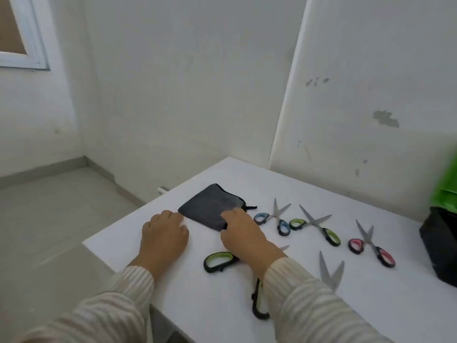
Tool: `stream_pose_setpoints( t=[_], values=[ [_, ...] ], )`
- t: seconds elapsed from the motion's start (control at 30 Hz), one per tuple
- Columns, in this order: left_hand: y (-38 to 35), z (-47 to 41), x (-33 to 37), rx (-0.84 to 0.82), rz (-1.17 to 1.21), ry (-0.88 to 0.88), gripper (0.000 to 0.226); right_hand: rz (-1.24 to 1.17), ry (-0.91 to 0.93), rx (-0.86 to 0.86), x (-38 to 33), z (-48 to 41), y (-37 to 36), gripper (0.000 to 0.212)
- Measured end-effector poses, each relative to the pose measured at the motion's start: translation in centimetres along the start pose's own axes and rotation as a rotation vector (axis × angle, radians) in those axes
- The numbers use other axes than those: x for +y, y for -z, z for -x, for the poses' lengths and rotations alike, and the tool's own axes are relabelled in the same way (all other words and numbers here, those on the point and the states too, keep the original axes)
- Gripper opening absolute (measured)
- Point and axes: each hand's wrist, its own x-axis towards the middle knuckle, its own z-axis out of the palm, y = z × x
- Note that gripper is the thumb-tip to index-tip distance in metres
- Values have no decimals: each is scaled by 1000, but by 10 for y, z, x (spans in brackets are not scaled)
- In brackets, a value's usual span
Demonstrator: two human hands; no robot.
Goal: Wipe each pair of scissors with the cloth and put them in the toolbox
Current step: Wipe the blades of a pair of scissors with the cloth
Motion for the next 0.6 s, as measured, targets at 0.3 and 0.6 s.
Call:
stream_pose_setpoints(
  t=[0.3,0.6],
  values=[
    [13,-22,1,-120,106,208,55,-196,-112,156,-4,-27,-4,11],
    [74,-35,87,-495,1240,384,5,-691,22,460,15,34,47,34]
  ],
)
